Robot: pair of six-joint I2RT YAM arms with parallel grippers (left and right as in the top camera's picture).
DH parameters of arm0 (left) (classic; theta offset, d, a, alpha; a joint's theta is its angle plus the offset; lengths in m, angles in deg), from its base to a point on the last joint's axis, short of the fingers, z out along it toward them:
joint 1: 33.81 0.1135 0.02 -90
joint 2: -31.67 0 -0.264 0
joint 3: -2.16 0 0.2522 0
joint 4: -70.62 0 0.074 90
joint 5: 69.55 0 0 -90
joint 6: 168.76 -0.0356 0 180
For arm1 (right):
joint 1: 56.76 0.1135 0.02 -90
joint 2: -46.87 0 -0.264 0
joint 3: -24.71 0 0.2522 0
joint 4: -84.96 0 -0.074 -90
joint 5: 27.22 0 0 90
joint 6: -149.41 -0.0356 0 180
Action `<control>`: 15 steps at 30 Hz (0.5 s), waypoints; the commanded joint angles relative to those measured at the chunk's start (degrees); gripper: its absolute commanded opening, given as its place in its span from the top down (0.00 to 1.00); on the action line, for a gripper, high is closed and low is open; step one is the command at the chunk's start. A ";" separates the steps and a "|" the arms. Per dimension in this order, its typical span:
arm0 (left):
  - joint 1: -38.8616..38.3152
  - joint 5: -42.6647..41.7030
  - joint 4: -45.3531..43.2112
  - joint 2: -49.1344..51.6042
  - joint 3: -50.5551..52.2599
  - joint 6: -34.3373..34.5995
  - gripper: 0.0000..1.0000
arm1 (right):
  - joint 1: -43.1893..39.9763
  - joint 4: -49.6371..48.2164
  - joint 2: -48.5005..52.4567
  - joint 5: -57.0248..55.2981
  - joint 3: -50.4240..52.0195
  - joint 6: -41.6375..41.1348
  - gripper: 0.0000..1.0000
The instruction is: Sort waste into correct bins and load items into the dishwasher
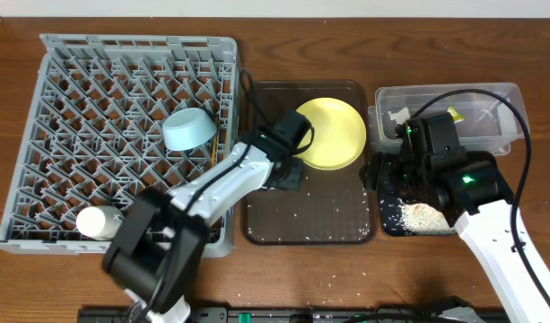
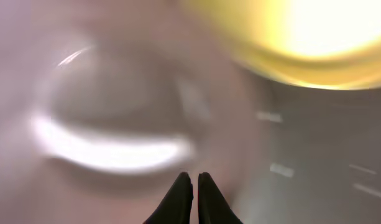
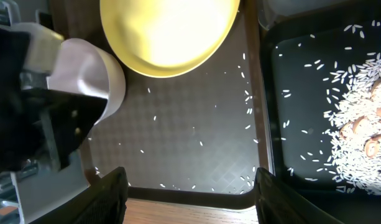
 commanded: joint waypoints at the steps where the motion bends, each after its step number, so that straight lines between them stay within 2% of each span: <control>1: -0.26 -14.67 -1.73 -7.23 -1.51 1.79 0.92 | -0.59 -0.02 -0.39 -0.17 -0.31 0.72 0.37; 4: -0.92 -16.46 -2.80 -10.88 -1.53 1.79 0.92 | -0.59 -0.11 -0.39 -0.17 -0.31 0.72 0.37; 6: -1.20 -14.25 -1.36 -12.79 -1.51 1.77 0.92 | -0.59 -0.20 -0.39 -0.17 -0.31 0.70 0.37; 7: -1.18 -11.15 -0.11 -13.38 -1.51 1.77 0.92 | -0.59 -0.20 -0.39 -0.15 -0.31 0.70 0.37; 11: -0.61 10.56 5.29 -13.84 -1.44 1.79 0.92 | -0.59 0.22 -0.39 -0.15 -0.31 0.70 0.37; 13: -0.52 14.51 4.98 -12.92 -0.92 1.77 0.92 | -0.59 0.20 -0.39 -0.15 -0.31 0.70 0.37; 15: -0.55 14.47 4.22 -10.99 -0.57 1.73 0.92 | -0.59 0.17 -0.39 -0.15 -0.31 0.70 0.37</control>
